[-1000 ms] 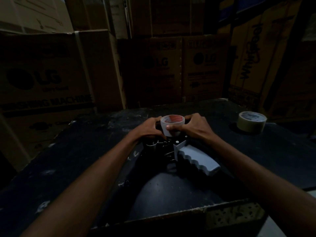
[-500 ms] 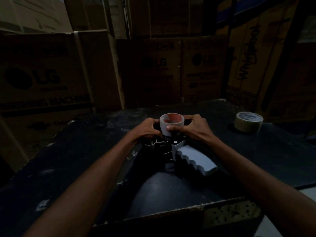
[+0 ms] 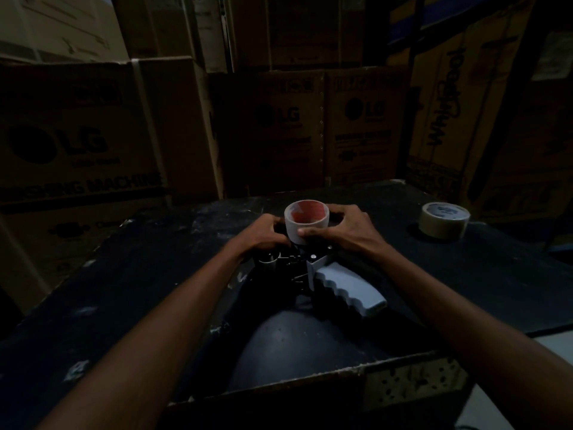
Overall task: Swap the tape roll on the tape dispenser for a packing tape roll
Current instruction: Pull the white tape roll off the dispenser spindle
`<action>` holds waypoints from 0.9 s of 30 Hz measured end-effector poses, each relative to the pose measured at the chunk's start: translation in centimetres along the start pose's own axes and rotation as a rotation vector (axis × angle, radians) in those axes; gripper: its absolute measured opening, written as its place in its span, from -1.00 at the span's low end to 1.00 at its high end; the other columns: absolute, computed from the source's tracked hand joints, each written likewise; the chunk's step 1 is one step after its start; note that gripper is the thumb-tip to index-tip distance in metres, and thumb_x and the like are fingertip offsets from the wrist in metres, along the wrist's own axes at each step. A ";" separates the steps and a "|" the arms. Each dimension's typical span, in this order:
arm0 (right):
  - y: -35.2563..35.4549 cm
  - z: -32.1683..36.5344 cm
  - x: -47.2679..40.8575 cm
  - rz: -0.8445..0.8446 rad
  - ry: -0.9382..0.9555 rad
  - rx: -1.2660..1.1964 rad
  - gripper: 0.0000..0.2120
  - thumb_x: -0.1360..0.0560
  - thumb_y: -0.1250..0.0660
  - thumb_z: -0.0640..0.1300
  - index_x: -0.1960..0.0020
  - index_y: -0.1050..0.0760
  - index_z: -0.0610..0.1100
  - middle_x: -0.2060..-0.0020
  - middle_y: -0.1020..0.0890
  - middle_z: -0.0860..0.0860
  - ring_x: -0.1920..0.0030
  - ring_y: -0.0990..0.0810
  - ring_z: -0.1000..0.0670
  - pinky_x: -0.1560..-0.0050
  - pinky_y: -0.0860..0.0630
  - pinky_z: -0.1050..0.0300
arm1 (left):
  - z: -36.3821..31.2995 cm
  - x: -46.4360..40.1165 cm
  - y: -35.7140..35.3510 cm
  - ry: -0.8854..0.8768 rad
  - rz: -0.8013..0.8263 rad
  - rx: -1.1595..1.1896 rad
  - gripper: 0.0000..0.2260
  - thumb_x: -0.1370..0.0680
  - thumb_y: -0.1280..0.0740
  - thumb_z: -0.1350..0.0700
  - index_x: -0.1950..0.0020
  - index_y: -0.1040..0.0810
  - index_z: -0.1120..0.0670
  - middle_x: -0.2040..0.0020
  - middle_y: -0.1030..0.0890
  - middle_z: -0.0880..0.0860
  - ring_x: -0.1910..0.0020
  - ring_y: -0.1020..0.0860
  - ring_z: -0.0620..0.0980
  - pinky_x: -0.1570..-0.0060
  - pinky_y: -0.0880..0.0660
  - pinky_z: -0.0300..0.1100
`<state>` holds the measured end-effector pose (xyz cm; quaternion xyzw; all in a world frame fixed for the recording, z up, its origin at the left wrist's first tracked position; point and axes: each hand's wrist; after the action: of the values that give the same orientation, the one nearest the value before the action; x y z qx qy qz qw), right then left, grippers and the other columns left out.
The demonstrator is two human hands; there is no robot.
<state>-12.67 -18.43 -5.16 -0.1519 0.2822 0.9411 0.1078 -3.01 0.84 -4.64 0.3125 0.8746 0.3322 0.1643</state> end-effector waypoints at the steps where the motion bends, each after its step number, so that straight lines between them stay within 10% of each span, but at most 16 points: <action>1: 0.1 0.0 0.1 -0.005 -0.008 -0.020 -0.46 -0.26 -0.59 0.17 -0.18 -0.60 0.01 0.12 -0.65 0.23 0.10 -0.62 0.31 0.11 -0.53 0.42 | 0.0 0.1 0.0 -0.006 -0.006 0.012 -0.69 -0.42 -0.43 0.29 -0.17 -0.60 0.18 0.00 -0.66 0.05 0.08 -0.62 -0.12 0.07 -0.52 -0.27; 13: 4.1 -0.9 3.0 -0.177 -0.086 -0.104 -0.33 -0.16 -0.58 0.30 -0.16 -0.53 0.02 -0.08 -0.65 0.04 -0.08 -0.62 0.08 -0.09 -0.59 0.10 | -0.6 2.0 -0.6 -0.085 -0.247 0.150 -0.48 -0.33 -0.48 0.00 -0.26 -0.59 0.11 -0.14 -0.66 0.10 -0.09 -0.63 -0.02 -0.13 -0.56 -0.13; 18: 7.0 -1.6 7.3 -0.236 -0.147 -0.084 -0.53 -0.22 -0.59 0.22 -0.03 -0.53 0.11 0.05 -0.63 0.16 0.00 -0.60 0.19 0.05 -0.53 0.26 | -0.3 3.1 -1.9 -0.039 -0.531 0.257 -0.69 -0.48 -0.44 0.14 -0.22 -0.62 0.13 -0.12 -0.67 0.14 -0.07 -0.63 0.01 -0.04 -0.55 -0.15; 27: 13.5 -5.9 15.6 -0.413 -0.321 0.036 -0.29 -0.17 -0.61 0.23 -0.22 -0.58 -0.05 -0.05 -0.66 0.03 0.02 -0.62 0.11 0.08 -0.56 0.19 | 0.9 6.6 -3.0 0.086 -0.740 0.314 -0.71 -0.48 -0.36 0.06 -0.18 -0.64 0.06 -0.10 -0.68 0.08 -0.08 -0.63 0.03 -0.16 -0.56 -0.01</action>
<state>-29.76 -30.92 -8.50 -0.0531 0.2412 0.9059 0.3439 -8.87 3.86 -7.84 -0.0165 0.9743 0.1254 0.1865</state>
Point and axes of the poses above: each hand's wrist, its own x-axis away from the middle knuckle, its own y-axis out of the back of the hand, z = x × y
